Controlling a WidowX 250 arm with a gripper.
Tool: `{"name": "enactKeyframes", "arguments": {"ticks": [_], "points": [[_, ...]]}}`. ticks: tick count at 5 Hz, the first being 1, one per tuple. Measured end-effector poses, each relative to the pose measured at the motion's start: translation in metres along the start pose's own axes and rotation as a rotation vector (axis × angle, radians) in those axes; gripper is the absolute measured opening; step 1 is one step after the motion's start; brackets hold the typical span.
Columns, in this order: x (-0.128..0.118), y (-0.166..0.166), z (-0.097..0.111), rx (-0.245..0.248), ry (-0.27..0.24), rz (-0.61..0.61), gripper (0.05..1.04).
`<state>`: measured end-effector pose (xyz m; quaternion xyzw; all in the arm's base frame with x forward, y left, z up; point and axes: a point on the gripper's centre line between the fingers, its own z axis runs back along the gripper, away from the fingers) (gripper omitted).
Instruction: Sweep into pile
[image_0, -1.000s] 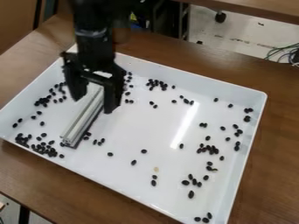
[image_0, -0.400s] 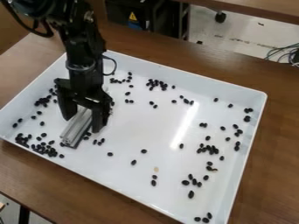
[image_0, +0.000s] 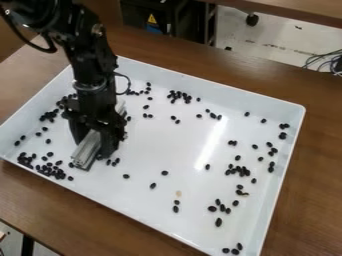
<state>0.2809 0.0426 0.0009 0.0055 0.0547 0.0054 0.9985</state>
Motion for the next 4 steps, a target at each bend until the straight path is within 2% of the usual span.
{"name": "enactKeyframes", "arguments": {"ticks": [1, 2, 3, 4], "points": [[0.0, 0.003, 0.0, -0.006, -0.005, 0.008, 0.374], [-0.002, 0.001, 0.0, 0.008, 0.013, 0.012, 0.36], [-0.005, -0.014, 0.04, 0.002, -0.045, 0.041, 0.361], [-0.007, -0.049, 0.06, -0.061, -0.032, 0.014, 0.36]]}}
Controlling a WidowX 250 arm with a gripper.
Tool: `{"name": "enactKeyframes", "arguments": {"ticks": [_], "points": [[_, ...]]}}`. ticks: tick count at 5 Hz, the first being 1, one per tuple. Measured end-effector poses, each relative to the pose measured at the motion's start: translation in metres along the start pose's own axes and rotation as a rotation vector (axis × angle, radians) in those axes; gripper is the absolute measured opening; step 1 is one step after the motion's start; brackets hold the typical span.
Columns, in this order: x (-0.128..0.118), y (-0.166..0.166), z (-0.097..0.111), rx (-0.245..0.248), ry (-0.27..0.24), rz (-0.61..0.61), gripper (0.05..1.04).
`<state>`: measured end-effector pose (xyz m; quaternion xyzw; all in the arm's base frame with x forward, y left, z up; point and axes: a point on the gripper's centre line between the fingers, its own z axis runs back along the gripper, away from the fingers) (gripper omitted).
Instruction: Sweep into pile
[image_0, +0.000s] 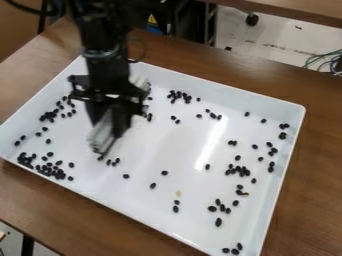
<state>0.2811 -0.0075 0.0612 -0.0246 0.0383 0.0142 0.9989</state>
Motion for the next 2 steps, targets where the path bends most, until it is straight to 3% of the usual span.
{"name": "enactKeyframes", "arguments": {"ticks": [1, 2], "points": [[0.009, -0.043, 0.012, -0.043, 0.01, -0.091, 0.36], [0.01, -0.098, -0.004, -0.089, 0.063, -0.184, 0.36]]}}
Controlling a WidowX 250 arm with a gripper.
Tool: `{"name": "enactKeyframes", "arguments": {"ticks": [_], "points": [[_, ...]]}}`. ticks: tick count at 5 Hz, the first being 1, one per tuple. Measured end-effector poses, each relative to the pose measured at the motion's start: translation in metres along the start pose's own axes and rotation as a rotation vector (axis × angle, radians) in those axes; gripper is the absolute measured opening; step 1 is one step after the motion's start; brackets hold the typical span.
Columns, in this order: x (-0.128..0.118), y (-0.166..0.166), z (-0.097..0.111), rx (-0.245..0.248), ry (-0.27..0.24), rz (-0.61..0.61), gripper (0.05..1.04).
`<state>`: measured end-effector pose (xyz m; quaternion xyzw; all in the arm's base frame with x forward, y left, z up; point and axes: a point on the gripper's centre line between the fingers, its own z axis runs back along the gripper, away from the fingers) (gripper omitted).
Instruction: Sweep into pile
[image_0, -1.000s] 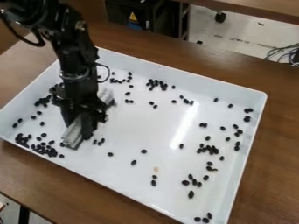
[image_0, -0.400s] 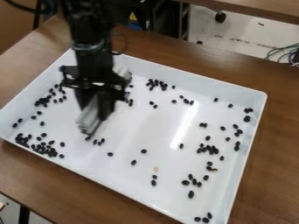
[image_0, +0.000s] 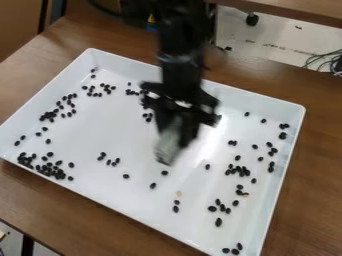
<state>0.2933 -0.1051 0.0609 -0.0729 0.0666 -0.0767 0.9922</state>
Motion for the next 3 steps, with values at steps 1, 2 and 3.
{"name": "enactKeyframes", "arguments": {"ticks": [1, 2, 3], "points": [[0.016, -0.041, -0.023, -0.043, 0.03, -0.041, 0.36], [0.03, -0.069, -0.044, -0.056, 0.056, -0.071, 0.36], [0.04, -0.075, -0.061, -0.075, 0.087, -0.058, 0.36]]}}
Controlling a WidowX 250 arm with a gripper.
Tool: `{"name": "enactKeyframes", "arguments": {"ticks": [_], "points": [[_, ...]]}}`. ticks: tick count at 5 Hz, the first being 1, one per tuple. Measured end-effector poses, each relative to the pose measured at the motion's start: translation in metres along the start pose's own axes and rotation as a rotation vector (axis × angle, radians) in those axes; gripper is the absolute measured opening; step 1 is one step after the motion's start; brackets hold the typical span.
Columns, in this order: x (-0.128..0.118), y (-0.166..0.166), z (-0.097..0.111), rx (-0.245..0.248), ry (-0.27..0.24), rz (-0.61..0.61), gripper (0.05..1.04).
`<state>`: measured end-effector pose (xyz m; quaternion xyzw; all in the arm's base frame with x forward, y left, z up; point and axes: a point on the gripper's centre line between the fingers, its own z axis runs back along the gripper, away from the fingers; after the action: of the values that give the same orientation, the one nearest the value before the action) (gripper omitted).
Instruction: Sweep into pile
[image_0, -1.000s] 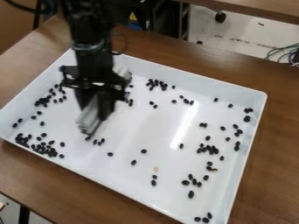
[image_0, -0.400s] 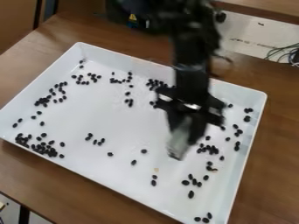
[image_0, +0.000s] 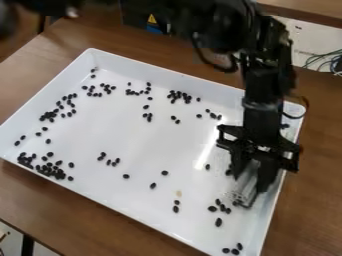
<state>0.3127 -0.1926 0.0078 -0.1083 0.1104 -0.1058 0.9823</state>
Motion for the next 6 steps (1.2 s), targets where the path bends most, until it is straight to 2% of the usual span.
{"name": "enactKeyframes", "arguments": {"ticks": [1, 2, 3, 4, 5, 6], "points": [[0.01, -0.003, -0.005, -0.028, 0.016, 0.005, 0.36], [0.018, 0.008, -0.003, -0.041, 0.025, 0.03, 0.36], [0.014, 0.044, 0.002, -0.02, 0.014, 0.127, 0.36], [-0.01, 0.084, 0.007, 0.035, 0.004, 0.238, 0.36], [-0.032, 0.129, 0.012, 0.048, -0.017, 0.367, 0.36], [-0.05, 0.173, 0.016, 0.042, -0.029, 0.437, 0.36]]}}
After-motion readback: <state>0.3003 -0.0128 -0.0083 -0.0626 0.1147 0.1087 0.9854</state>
